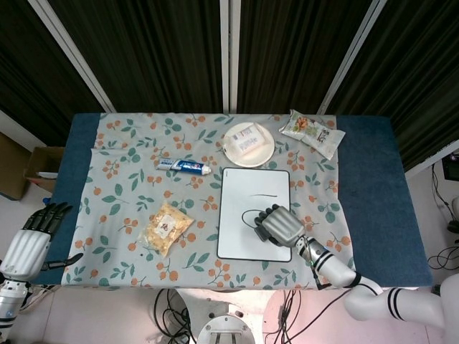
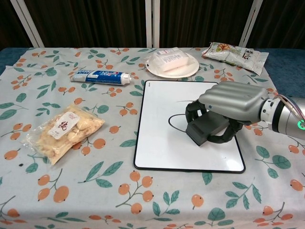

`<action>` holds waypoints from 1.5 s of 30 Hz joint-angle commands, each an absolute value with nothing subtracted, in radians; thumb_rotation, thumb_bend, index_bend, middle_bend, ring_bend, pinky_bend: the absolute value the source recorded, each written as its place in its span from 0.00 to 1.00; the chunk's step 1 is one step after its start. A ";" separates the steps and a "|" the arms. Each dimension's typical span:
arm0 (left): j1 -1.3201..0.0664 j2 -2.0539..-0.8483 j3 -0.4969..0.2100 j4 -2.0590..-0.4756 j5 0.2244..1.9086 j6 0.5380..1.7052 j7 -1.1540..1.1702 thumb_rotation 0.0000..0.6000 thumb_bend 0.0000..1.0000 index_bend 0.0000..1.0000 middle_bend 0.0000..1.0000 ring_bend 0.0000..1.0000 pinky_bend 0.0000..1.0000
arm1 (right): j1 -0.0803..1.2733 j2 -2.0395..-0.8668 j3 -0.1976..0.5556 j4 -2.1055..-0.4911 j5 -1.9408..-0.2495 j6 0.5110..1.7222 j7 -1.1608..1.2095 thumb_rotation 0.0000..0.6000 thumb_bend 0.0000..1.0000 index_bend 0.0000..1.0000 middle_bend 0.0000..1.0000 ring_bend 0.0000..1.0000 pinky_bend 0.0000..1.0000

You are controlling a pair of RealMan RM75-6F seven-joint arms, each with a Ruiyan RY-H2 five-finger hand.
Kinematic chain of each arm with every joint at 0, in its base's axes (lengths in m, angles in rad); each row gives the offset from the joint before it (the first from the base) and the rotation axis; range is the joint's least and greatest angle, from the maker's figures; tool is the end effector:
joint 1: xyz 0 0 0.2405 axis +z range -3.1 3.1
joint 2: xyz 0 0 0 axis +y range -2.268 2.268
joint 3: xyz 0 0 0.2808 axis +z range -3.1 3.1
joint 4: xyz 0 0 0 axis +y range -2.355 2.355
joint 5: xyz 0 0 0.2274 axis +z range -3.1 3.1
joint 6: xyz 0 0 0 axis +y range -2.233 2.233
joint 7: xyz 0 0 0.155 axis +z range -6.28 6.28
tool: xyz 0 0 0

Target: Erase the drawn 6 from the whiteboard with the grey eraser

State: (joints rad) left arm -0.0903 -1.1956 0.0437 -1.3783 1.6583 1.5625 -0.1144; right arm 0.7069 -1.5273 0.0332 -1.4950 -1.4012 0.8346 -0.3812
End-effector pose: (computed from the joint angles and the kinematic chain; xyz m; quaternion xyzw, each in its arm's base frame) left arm -0.3607 0.1776 0.1372 -0.6531 -0.3474 -0.3979 0.5426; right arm -0.1772 -0.3146 -0.0702 0.8614 -0.2677 0.2925 0.3175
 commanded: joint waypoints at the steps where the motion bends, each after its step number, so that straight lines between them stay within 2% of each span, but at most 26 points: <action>1: -0.090 -1.195 0.044 -1.378 1.661 1.565 -0.114 0.70 0.08 0.10 0.10 0.07 0.16 | 0.731 -1.565 0.061 -1.462 -1.374 0.817 -0.391 1.00 0.30 0.65 0.59 0.50 0.57; 15: -0.078 -1.179 0.042 -1.371 1.649 1.573 -0.130 0.71 0.08 0.10 0.10 0.07 0.16 | 0.866 -1.750 0.199 -1.258 -1.228 0.753 -0.430 1.00 0.30 0.65 0.59 0.50 0.57; 26: -0.070 -1.170 0.037 -1.365 1.645 1.586 -0.143 0.70 0.08 0.10 0.10 0.07 0.16 | 0.946 -1.826 0.258 -1.104 -1.104 0.711 -0.456 1.00 0.30 0.65 0.59 0.50 0.57; 34: -0.068 -1.169 0.036 -1.370 1.645 1.587 -0.141 0.70 0.08 0.10 0.10 0.07 0.16 | 0.959 -1.830 0.254 -1.078 -1.079 0.699 -0.429 1.00 0.31 0.65 0.59 0.50 0.57; 45: -0.070 -1.175 0.036 -1.373 1.653 1.584 -0.133 0.71 0.08 0.10 0.10 0.07 0.16 | 0.914 -1.728 0.163 -1.294 -1.084 0.675 -0.404 1.00 0.31 0.65 0.60 0.50 0.58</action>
State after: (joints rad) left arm -0.0706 -1.1748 0.0361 -1.3721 1.6525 1.5838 -0.1337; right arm 0.9246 -1.7546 0.1875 -1.2486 -1.0818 0.6845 -0.4091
